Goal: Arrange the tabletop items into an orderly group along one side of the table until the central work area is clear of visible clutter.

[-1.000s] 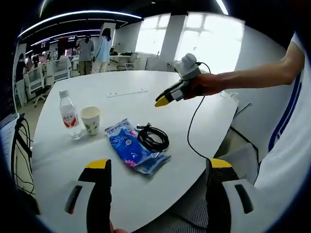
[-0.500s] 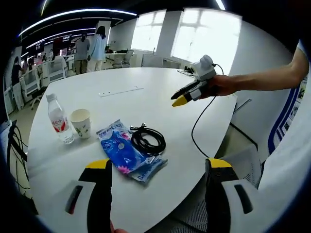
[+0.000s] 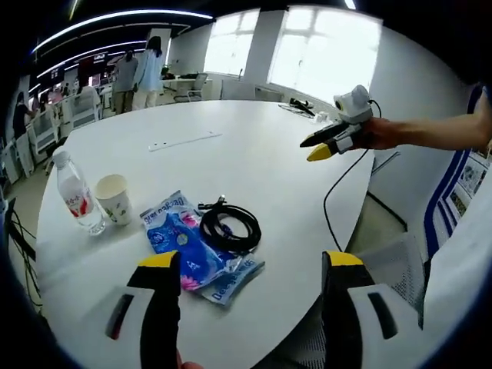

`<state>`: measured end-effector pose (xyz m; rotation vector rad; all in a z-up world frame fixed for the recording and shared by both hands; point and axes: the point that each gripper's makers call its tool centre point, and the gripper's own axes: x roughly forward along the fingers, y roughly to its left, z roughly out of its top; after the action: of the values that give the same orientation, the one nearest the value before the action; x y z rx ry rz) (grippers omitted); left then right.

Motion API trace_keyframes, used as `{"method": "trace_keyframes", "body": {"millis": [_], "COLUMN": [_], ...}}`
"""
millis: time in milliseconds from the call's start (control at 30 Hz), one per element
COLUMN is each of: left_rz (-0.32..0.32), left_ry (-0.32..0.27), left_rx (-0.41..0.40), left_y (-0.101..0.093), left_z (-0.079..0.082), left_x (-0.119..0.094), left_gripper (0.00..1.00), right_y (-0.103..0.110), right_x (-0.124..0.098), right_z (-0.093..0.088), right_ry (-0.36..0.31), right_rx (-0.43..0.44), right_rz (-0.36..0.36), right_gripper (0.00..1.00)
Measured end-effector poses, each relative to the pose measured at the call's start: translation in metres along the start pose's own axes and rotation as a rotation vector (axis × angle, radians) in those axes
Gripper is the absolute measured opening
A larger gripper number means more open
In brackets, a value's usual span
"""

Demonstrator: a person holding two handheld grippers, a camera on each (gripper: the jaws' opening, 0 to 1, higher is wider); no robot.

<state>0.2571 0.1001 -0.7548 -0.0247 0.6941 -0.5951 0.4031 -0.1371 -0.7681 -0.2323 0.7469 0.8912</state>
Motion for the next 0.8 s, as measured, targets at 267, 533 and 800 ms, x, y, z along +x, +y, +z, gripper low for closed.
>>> {"method": "trace_keyframes", "body": {"millis": [267, 533, 800], "left_rz": [-0.012, -0.008, 0.010], "left_ry": [0.003, 0.014, 0.025], "left_rx": [-0.001, -0.007, -0.040], "left_y": [-0.007, 0.002, 0.009], "left_z": [0.011, 0.014, 0.013], "left_x": [0.017, 0.032, 0.049], "left_gripper": [0.73, 0.72, 0.67], "right_y": [-0.004, 0.013, 0.027], "right_x": [-0.016, -0.021, -0.007], "right_z": [-0.019, -0.030, -0.037], "right_ry": [0.005, -0.008, -0.018], "right_rx": [0.026, 0.047, 0.097], "right_rz": [-0.020, -0.021, -0.007], "right_gripper": [0.53, 0.53, 0.52]}}
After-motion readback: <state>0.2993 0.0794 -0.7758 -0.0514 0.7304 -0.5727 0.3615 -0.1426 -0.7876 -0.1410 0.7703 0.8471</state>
